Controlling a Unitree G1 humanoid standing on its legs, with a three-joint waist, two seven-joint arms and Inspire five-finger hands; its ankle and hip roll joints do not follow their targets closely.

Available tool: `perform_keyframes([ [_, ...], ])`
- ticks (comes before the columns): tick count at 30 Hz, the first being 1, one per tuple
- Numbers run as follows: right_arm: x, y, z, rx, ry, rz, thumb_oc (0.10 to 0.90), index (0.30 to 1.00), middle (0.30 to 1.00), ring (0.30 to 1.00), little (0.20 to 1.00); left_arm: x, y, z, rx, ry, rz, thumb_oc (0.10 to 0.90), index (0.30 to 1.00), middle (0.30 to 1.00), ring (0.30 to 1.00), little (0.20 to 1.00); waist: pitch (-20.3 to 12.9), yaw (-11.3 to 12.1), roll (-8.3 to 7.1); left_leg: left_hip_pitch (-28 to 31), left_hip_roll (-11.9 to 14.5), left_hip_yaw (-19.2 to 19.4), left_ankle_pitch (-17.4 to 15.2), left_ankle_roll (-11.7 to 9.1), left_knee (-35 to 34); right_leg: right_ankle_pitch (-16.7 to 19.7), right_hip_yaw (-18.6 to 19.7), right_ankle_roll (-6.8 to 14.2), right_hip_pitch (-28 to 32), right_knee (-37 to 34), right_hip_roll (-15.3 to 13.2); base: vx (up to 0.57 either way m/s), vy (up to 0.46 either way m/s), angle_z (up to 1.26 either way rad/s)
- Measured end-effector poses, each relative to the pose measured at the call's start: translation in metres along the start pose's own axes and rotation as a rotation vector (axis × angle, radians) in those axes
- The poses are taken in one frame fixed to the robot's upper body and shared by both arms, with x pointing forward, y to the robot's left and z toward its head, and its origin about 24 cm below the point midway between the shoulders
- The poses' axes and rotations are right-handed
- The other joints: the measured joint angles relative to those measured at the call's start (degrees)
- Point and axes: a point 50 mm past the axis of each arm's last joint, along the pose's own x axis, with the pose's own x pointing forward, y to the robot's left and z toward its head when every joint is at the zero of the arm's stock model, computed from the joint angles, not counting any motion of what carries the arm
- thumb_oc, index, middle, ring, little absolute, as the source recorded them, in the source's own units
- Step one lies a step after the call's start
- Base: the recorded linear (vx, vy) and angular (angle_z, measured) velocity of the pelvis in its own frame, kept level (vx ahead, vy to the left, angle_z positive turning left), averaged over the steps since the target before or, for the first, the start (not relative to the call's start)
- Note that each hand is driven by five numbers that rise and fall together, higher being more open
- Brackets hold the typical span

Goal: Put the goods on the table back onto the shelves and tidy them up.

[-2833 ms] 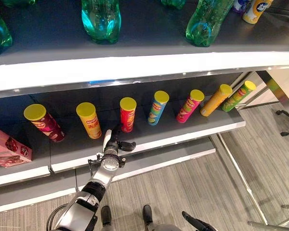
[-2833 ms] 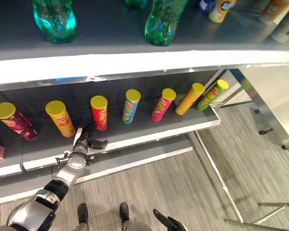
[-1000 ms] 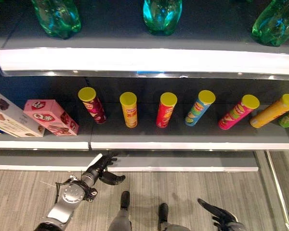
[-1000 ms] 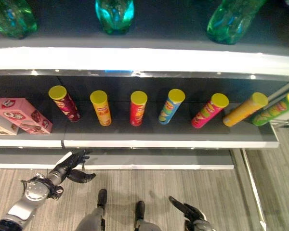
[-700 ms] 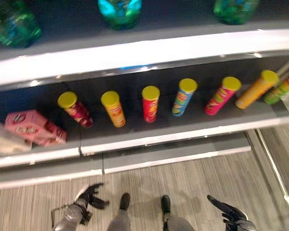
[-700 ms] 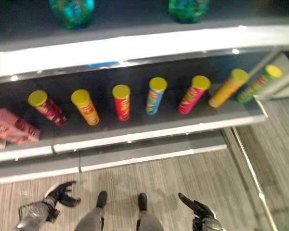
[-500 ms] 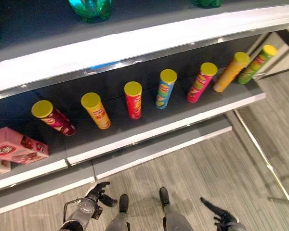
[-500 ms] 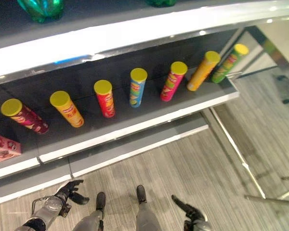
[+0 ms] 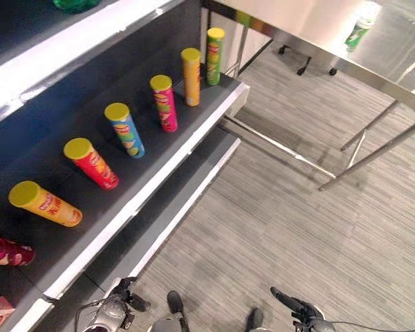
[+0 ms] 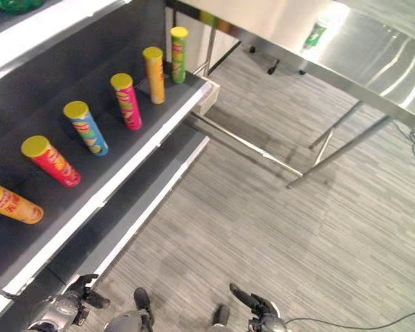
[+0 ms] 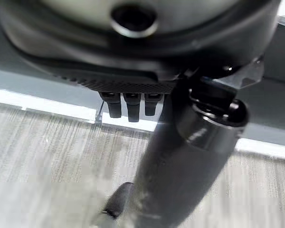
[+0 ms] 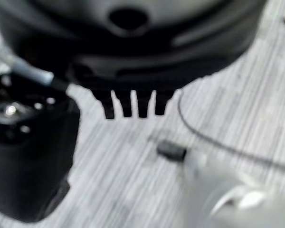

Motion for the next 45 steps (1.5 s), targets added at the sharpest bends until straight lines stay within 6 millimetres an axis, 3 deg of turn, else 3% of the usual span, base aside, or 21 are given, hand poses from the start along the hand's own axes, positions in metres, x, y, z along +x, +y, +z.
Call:
perform_keyframes([
  [2,-0.001,-0.005,-0.002,-0.005,0.000,-0.009,0.800,0.900,0.900,0.900,0.900,-0.002,-0.006,-0.009,-0.003,0.020,-0.024,0.800,0.900,0.900,0.900,0.900,-0.9,-0.5,1.28,0.7,2.7,-1.6,2.3,-2.4,-1.5,-1.2,1.0,-1.2,0.2,-0.1,3.3,0.08,-0.231,-0.14],
  [4,-0.004,-0.026,-0.016,-0.023,0.033,-0.061,0.800,0.900,0.900,0.900,0.900,-0.004,-0.022,-0.005,-0.006,0.007,-0.071,0.800,0.900,0.900,0.900,0.900,-2.0,-0.9,3.12,1.4,7.9,-6.9,6.3,-5.5,-2.8,-3.3,1.0,-4.2,0.2,1.0,8.9,0.05,-0.287,-0.11],
  [5,-0.004,-0.031,-0.018,-0.026,0.036,-0.073,0.800,0.900,0.900,0.900,0.900,-0.005,-0.025,-0.005,-0.009,0.005,-0.079,0.800,0.900,0.900,0.900,0.900,-2.2,-1.3,3.44,1.4,8.6,-7.7,7.2,-6.1,-2.7,-3.9,1.2,-4.7,0.2,1.3,9.8,0.02,-0.204,-0.09],
  [6,-0.004,-0.034,-0.018,-0.023,0.036,-0.081,0.800,0.900,0.900,0.900,0.900,-0.005,-0.027,-0.004,-0.016,0.002,-0.083,0.800,0.900,0.900,0.900,0.900,-2.1,-1.8,3.45,1.1,9.4,-9.4,8.3,-7.4,-1.3,-4.9,1.9,-6.3,-0.3,2.2,10.6,-0.01,-0.078,-0.28],
  [8,-0.004,-0.037,-0.011,-0.013,0.013,-0.089,0.800,0.900,0.900,0.900,0.900,-0.006,-0.027,-0.004,-0.028,-0.005,-0.085,0.800,0.900,0.900,0.900,0.900,-2.0,-1.9,1.99,1.1,9.4,-14.1,13.5,-8.6,-0.9,-4.7,3.8,-7.5,-0.8,3.1,10.1,0.02,-0.104,-0.38],
  [9,-0.004,-0.040,-0.009,-0.018,0.003,-0.094,0.800,0.900,0.900,0.900,0.900,-0.006,-0.029,-0.002,-0.042,-0.010,-0.091,0.800,0.900,0.900,0.900,0.900,-1.9,-2.0,1.98,0.8,8.9,-15.9,13.4,-9.1,0.1,-4.4,4.5,-8.1,-0.7,3.0,10.3,0.05,-0.033,-0.41],
  [10,-0.004,-0.043,-0.003,-0.032,-0.019,-0.104,0.800,0.900,0.900,0.900,0.900,-0.006,-0.033,0.003,-0.061,-0.024,-0.103,0.800,0.900,0.900,0.900,0.900,-1.1,-1.7,0.91,-0.5,4.0,-24.9,6.6,-11.5,3.4,-2.9,6.5,-9.3,-0.7,2.1,8.9,0.07,0.029,-0.64],
  [12,-0.002,-0.045,0.010,-0.036,-0.054,-0.110,0.800,0.900,0.900,0.900,0.900,-0.007,-0.039,0.004,-0.064,-0.025,-0.134,0.800,0.900,0.900,0.900,0.900,-0.5,-1.1,1.13,0.2,-1.2,-27.8,4.5,-10.1,1.6,-1.5,7.9,-9.3,-0.9,0.9,8.4,0.09,0.073,-0.62],
  [13,-0.003,-0.049,0.012,-0.038,-0.060,-0.119,0.800,0.900,0.900,0.900,0.900,-0.008,-0.042,0.006,-0.064,-0.029,-0.144,0.800,0.900,0.900,0.900,0.900,-0.6,-1.3,2.14,0.1,-3.0,-28.5,3.5,-8.3,0.2,-1.2,8.5,-9.0,-0.4,-0.4,8.8,0.06,0.090,-0.33],
  [14,-0.002,-0.051,0.016,-0.040,-0.067,-0.125,0.800,0.900,0.900,0.900,0.900,-0.009,-0.046,0.006,-0.067,-0.030,-0.153,0.800,0.900,0.900,0.900,0.900,-0.3,-1.1,3.36,1.2,-4.5,-28.1,2.9,-6.6,-2.7,-0.3,8.9,-9.1,0.2,-1.1,9.6,0.03,0.058,-0.29],
  [15,-0.002,-0.052,0.018,-0.041,-0.074,-0.128,0.800,0.900,0.900,0.900,0.900,-0.010,-0.049,0.004,-0.070,-0.024,-0.161,0.800,0.900,0.900,0.900,0.900,-0.3,-1.3,4.62,2.2,-4.7,-27.0,2.9,-6.3,-4.6,-0.2,9.1,-9.0,0.5,-1.1,10.4,0.05,0.098,-0.19],
  [16,-0.002,-0.047,0.018,-0.037,-0.077,-0.116,0.800,0.900,0.900,0.900,0.900,-0.009,-0.049,0.002,-0.071,-0.016,-0.159,0.800,0.900,0.900,0.900,0.900,-0.2,-1.9,5.50,2.8,-4.8,-26.6,3.6,-2.0,-5.5,-0.5,9.0,-8.3,1.0,-1.0,10.8,0.08,0.116,-0.04],
  [20,-0.001,-0.034,0.012,-0.021,-0.059,-0.089,0.800,0.900,0.900,0.900,0.900,-0.009,-0.047,-0.001,-0.062,0.006,-0.157,0.800,0.900,0.900,0.900,0.900,-0.2,-2.2,5.16,6.2,-5.7,-25.3,5.1,-0.8,-10.7,-1.1,9.7,-7.2,1.5,-1.1,10.0,0.08,0.089,-0.05],
  [26,-0.001,-0.018,-0.006,-0.008,0.005,-0.055,0.800,0.900,0.900,0.900,0.900,-0.009,-0.041,-0.011,-0.052,0.028,-0.140,0.800,0.900,0.900,0.900,0.900,-0.3,-2.0,5.25,6.7,-6.7,-24.4,4.6,-0.1,-10.7,-1.1,10.5,-6.7,1.7,-1.0,8.9,0.05,0.081,-0.06],
  [29,-0.002,-0.023,-0.012,0.027,0.037,-0.061,0.800,0.900,0.900,0.900,0.900,-0.010,-0.041,-0.021,-0.077,0.063,-0.139,0.800,0.900,0.900,0.900,0.900,-1.6,-2.1,5.51,7.1,-6.5,-23.6,4.3,0.1,-10.7,-1.7,11.2,-5.9,1.8,-1.1,9.2,0.02,0.034,-0.04],
  [32,-0.003,-0.026,-0.020,0.071,0.063,-0.074,0.800,0.900,0.900,0.900,0.900,-0.013,-0.046,-0.030,-0.277,0.110,-0.169,0.800,0.900,0.900,0.900,0.900,-0.1,-2.4,4.67,12.9,-6.7,-23.8,3.4,-0.4,-10.7,-2.9,11.4,-4.9,7.6,-1.1,9.0,0.08,0.061,0.03],
  [45,-0.008,-0.031,-0.041,0.076,0.117,-0.086,0.800,0.900,0.900,0.900,0.900,-0.019,-0.053,-0.047,-0.250,0.168,-0.183,0.800,0.900,0.900,0.900,0.900,-3.6,-3.4,4.69,13.3,-5.9,-23.1,2.8,-0.4,-10.7,-2.9,12.5,-5.3,7.6,-1.1,9.7,0.03,0.034,-0.04],
])
